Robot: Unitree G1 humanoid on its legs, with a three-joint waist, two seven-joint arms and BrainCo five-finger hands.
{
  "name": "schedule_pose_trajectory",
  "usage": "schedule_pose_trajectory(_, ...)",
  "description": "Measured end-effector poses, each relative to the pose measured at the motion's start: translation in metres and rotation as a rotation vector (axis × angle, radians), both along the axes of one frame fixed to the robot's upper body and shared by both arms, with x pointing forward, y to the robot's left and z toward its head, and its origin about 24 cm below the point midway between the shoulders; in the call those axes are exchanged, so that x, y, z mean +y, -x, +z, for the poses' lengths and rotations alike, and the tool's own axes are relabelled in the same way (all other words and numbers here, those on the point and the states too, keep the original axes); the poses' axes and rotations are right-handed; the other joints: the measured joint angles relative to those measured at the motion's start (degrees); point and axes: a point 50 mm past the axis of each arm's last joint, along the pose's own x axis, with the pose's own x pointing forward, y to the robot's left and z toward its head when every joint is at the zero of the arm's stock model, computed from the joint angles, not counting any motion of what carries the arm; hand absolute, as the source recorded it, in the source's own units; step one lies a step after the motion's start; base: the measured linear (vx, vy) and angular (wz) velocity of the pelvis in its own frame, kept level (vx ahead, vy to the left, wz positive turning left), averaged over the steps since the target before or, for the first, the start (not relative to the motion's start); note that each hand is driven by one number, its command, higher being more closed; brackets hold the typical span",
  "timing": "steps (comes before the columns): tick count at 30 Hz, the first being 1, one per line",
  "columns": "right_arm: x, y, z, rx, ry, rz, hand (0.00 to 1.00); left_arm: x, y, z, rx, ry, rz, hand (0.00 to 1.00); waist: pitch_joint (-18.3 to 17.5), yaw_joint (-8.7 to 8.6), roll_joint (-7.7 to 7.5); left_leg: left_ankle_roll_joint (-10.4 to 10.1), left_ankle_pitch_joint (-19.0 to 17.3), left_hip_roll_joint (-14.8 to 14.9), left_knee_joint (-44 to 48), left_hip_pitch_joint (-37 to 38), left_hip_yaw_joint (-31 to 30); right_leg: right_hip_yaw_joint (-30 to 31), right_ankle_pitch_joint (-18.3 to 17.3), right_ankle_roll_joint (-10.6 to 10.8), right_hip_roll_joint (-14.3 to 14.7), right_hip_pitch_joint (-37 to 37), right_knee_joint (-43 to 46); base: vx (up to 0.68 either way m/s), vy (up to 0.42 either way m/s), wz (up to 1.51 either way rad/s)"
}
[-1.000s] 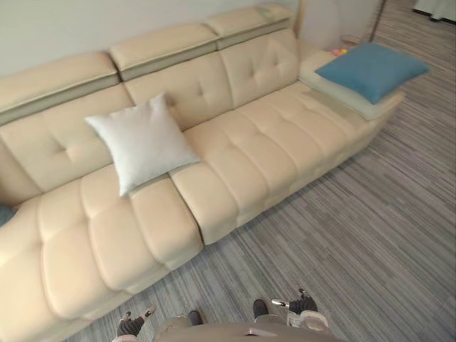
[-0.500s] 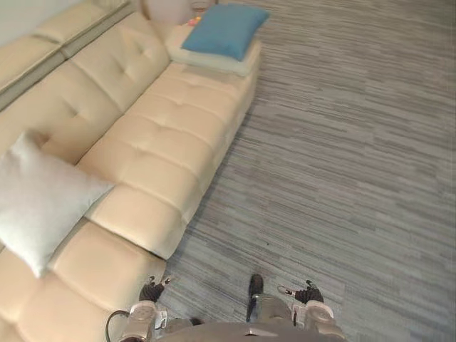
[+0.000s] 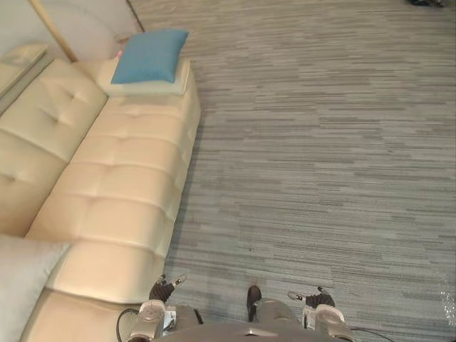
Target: Pick up cushions and gather them together orderly.
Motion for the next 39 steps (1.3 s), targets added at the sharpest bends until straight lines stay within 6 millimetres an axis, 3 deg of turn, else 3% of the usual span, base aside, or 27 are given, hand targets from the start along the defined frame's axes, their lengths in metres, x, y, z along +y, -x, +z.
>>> schedule_pose_trajectory(4,0.001,-0.002,0.001,-0.007,0.000,0.003,0.00,0.000,-0.003,0.002,-0.022,0.012,0.025,0.00,0.12,1.09,0.16,-0.32,2.13,-1.89,-12.00,-4.81,-3.34,4.28,-0.52,0.75,-0.16,1.72,-1.53,0.14,0.166,-0.71)
schedule_pose_trajectory(7,0.003,-0.003,0.001,-0.007,-0.001,0.013,0.00,0.001,-0.006,0.004,-0.034,0.019,0.041,0.00,0.65,1.87,1.07,-3.07,8.40,-1.98,-26.01,-4.97,-6.40,6.49,-0.69,1.09,-0.05,4.30,-5.98,0.22,0.258,-0.80)
schedule_pose_trajectory(9,0.005,-0.002,-0.001,-0.001,-0.007,0.013,0.00,0.005,-0.006,0.003,-0.032,0.015,0.060,0.00,0.45,2.91,1.53,-2.97,10.87,-2.02,-25.08,-5.10,-6.15,8.41,-0.53,2.56,0.35,6.31,-8.20,0.28,0.269,-0.77)
schedule_pose_trajectory(10,0.010,-0.002,-0.002,-0.002,-0.020,0.013,0.00,0.009,-0.009,0.005,-0.046,0.003,0.058,0.00,0.90,3.25,0.49,-2.32,10.47,-2.79,-22.99,-5.69,-6.33,8.67,-1.41,4.14,-0.66,6.30,-7.59,0.32,0.305,-0.47)
schedule_pose_trajectory(12,0.012,-0.001,-0.002,0.000,-0.026,0.015,0.00,0.014,-0.010,0.006,-0.060,-0.011,0.059,0.00,0.91,2.73,-0.78,0.84,8.56,-5.23,-17.66,-6.81,-7.98,9.20,-3.14,7.05,-3.15,6.53,-6.21,0.30,0.337,0.03)
schedule_pose_trajectory(13,0.012,0.000,-0.003,0.008,-0.025,0.025,0.00,0.016,-0.009,0.006,-0.057,-0.013,0.069,0.00,0.37,2.93,-1.62,3.04,7.22,-6.86,-15.65,-6.82,-7.47,10.07,-5.73,8.85,-4.83,5.48,-2.63,0.30,0.332,-0.05)
schedule_pose_trajectory(15,0.016,0.002,-0.005,0.027,-0.026,0.056,0.00,0.020,-0.007,0.006,-0.049,-0.025,0.066,0.00,-0.87,3.47,-2.91,5.49,5.24,-8.81,-15.46,-6.04,-5.49,10.86,-9.21,11.68,-6.73,2.48,6.43,0.34,0.257,-0.19)
schedule_pose_trajectory(16,0.020,-0.001,-0.005,0.019,-0.035,0.068,0.00,0.024,-0.005,0.005,-0.038,-0.035,0.064,0.00,-0.92,3.15,-3.16,6.13,3.87,-10.02,-15.52,-4.24,-4.50,11.67,-10.94,15.09,-6.92,-1.78,20.61,0.39,0.162,-0.06)
schedule_pose_trajectory(17,0.020,-0.003,-0.004,0.010,-0.036,0.073,0.00,0.026,-0.002,0.004,-0.030,-0.042,0.063,0.00,-1.02,2.62,-3.38,7.40,3.38,-10.98,-15.52,-2.66,-4.48,11.65,-10.20,17.44,-6.69,-3.34,27.78,0.41,0.145,0.00)
schedule_pose_trajectory(19,0.022,-0.004,-0.004,0.000,-0.042,0.074,0.00,0.030,-0.001,0.004,-0.017,-0.053,0.055,0.00,-0.89,2.28,-4.30,8.56,1.53,-12.73,-15.63,0.05,-4.42,11.12,-7.18,19.10,-7.12,-5.33,37.33,0.40,0.077,0.11)
schedule_pose_trajectory(20,0.023,-0.008,-0.002,-0.019,-0.044,0.075,0.00,0.033,0.000,0.004,-0.007,-0.062,0.055,0.00,0.14,1.68,-4.76,9.46,-0.62,-13.64,-15.82,3.73,-4.82,7.94,-5.70,16.39,-9.02,-7.65,45.83,0.45,0.037,0.10)
schedule_pose_trajectory(22,0.022,-0.014,0.000,-0.037,-0.038,0.078,0.00,0.033,0.004,0.002,0.012,-0.063,0.057,0.00,0.58,1.01,-4.36,9.32,-1.95,-13.62,-17.18,8.13,-6.07,3.17,-8.87,11.07,-9.89,-9.48,49.76,0.44,-0.004,0.06)
schedule_pose_trajectory(24,0.022,-0.022,0.004,-0.061,-0.033,0.087,0.00,0.030,0.004,0.001,0.015,-0.057,0.051,0.00,1.46,0.46,-3.11,9.22,-1.88,-12.31,-22.58,15.59,-6.61,-4.98,-13.25,6.05,-9.47,-12.62,45.09,0.45,-0.047,0.11)
schedule_pose_trajectory(25,0.022,-0.026,0.006,-0.082,-0.029,0.090,0.00,0.028,0.003,0.001,0.014,-0.052,0.052,0.00,1.60,0.23,-3.11,9.18,-1.87,-11.46,-23.81,17.51,-6.69,-7.15,-13.75,5.13,-8.96,-14.37,41.59,0.66,-0.130,0.19)
schedule_pose_trajectory(27,0.021,-0.032,0.011,-0.120,-0.021,0.091,0.00,0.024,0.000,0.002,0.007,-0.043,0.050,0.00,1.82,-0.63,-3.10,9.18,-1.87,-9.70,-26.19,20.44,-8.29,-8.45,-12.29,5.59,-7.42,-19.10,31.09,0.49,-0.133,0.35)
schedule_pose_trajectory(28,0.020,-0.034,0.013,-0.131,-0.015,0.092,0.00,0.023,-0.004,0.003,-0.001,-0.042,0.044,0.00,1.87,-1.31,-3.09,9.03,-1.78,-8.68,-27.64,21.48,-9.53,-7.83,-8.92,6.75,-6.67,-20.55,22.74,0.55,-0.240,0.85)
schedule_pose_trajectory(29,0.020,-0.032,0.012,-0.123,-0.016,0.089,0.00,0.019,-0.005,0.002,0.003,-0.042,0.014,0.00,2.11,-2.24,-4.50,7.77,-1.05,-8.80,-30.13,23.73,-12.21,-5.07,-1.46,8.23,-6.66,-20.11,7.66,0.55,-0.240,0.93)
schedule_pose_trajectory(30,0.020,-0.030,0.011,-0.115,-0.018,0.085,0.00,0.018,-0.005,0.002,0.005,-0.040,0.009,0.00,2.51,-2.35,-5.18,7.33,-1.10,-9.01,-30.94,24.75,-13.49,-3.59,3.28,8.89,-7.11,-19.75,4.29,0.58,-0.294,0.90)
schedule_pose_trajectory(31,0.019,-0.027,0.009,-0.098,-0.020,0.080,0.00,0.013,-0.004,0.000,0.019,-0.026,0.006,0.00,2.75,-2.62,-5.47,6.30,-1.26,-8.22,-31.32,26.67,-15.61,-2.96,10.53,7.75,-6.88,-18.61,5.16,0.45,-0.268,0.55)
schedule_pose_trajectory(34,0.007,-0.025,0.010,-0.097,-0.012,0.018,0.00,0.005,-0.003,-0.002,0.032,-0.008,0.005,0.00,3.54,-2.70,-2.82,2.17,1.39,-4.75,-25.34,26.82,-19.34,-4.91,0.85,3.81,-6.23,-19.75,18.73,0.61,-0.362,0.44)
schedule_pose_trajectory(35,0.006,-0.023,0.009,-0.094,-0.011,0.012,0.00,0.005,-0.002,-0.003,0.034,-0.008,0.006,0.00,3.44,-2.79,-2.38,1.50,1.83,-4.06,-22.69,26.11,-20.05,-5.86,-0.58,3.46,-6.19,-18.98,19.66,0.53,-0.290,0.55)
schedule_pose_trajectory(36,0.004,-0.021,0.009,-0.089,-0.005,0.010,0.00,0.005,-0.003,-0.002,0.030,0.000,0.025,0.00,3.42,-2.82,-1.63,-1.80,5.38,-1.99,-9.86,21.36,-20.74,-7.91,-4.03,2.96,-5.61,-15.45,20.20,0.42,-0.226,0.50)
schedule_pose_trajectory(37,0.003,-0.020,0.009,-0.086,-0.004,0.010,0.00,0.004,-0.003,-0.002,0.026,0.005,0.037,0.00,3.62,-2.83,-1.26,-2.76,8.29,-1.09,-3.58,18.80,-20.62,-8.78,-4.89,2.55,-5.34,-13.72,19.67,0.51,-0.249,0.50)
schedule_pose_trajectory(38,0.003,-0.019,0.009,-0.087,0.000,0.011,0.00,0.003,-0.004,-0.001,0.016,0.009,0.040,0.00,3.61,-2.31,-0.51,-3.83,12.52,1.51,8.51,13.00,-19.68,-9.38,-6.18,1.95,-3.84,-10.26,17.85,0.49,-0.198,0.02)
schedule_pose_trajectory(39,0.007,-0.021,0.009,-0.092,-0.010,0.020,0.00,0.004,-0.006,0.001,-0.002,0.011,0.051,0.00,3.58,-1.26,0.08,-2.80,10.03,4.97,19.77,7.38,-15.37,-9.57,-6.89,1.14,-2.05,-6.10,15.29,0.50,-0.174,-0.13)
